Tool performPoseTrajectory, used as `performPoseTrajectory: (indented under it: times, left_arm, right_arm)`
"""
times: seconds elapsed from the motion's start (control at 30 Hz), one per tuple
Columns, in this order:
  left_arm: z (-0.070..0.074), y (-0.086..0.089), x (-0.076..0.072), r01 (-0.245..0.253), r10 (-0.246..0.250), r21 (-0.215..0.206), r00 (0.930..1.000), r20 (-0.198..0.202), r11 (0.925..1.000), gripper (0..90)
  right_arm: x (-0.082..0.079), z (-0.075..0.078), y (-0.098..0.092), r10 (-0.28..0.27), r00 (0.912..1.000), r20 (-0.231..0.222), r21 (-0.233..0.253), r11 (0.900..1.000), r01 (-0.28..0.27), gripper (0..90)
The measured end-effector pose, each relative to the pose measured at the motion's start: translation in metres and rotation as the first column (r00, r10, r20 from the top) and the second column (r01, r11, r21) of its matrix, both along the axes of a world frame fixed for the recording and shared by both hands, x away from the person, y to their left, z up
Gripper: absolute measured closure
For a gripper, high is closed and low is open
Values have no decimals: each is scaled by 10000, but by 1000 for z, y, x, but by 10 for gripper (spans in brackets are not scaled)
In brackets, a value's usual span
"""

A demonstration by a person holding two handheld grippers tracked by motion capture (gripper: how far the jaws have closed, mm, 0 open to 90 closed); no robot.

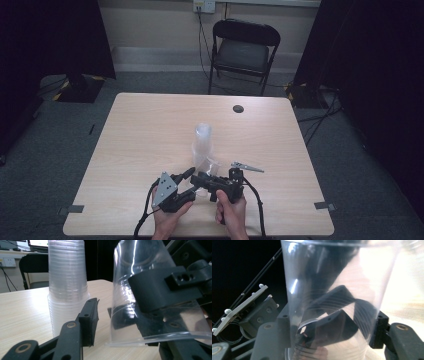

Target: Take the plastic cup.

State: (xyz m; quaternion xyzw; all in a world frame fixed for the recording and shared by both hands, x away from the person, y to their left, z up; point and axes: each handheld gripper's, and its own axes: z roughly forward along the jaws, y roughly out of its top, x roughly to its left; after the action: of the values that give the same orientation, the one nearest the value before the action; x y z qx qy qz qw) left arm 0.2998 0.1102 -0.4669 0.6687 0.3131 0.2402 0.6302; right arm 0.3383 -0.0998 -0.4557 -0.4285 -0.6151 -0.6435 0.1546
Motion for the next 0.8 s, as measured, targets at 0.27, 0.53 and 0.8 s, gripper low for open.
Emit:
performPoseTrajectory:
  times: [0.27, 0.53, 0.8]
  left_arm:
    - [0, 1, 0, 123, -122, -47, 9998, 129, 9999, 739]
    - [-1, 4, 0, 290, -289, -139, 9996, 78, 9995, 777]
    - [-2, 5, 1, 452, -452, -134, 9990, 0, 9989, 833]
  right_arm:
    - [0, -1, 0, -136, 9999, -62, -402, 9991, 133, 236]
    - [-1, -2, -1, -532, 9983, 242, -740, 9957, 548, 141]
    - [-2, 1, -6, -651, 9968, 470, -804, 9944, 687, 140]
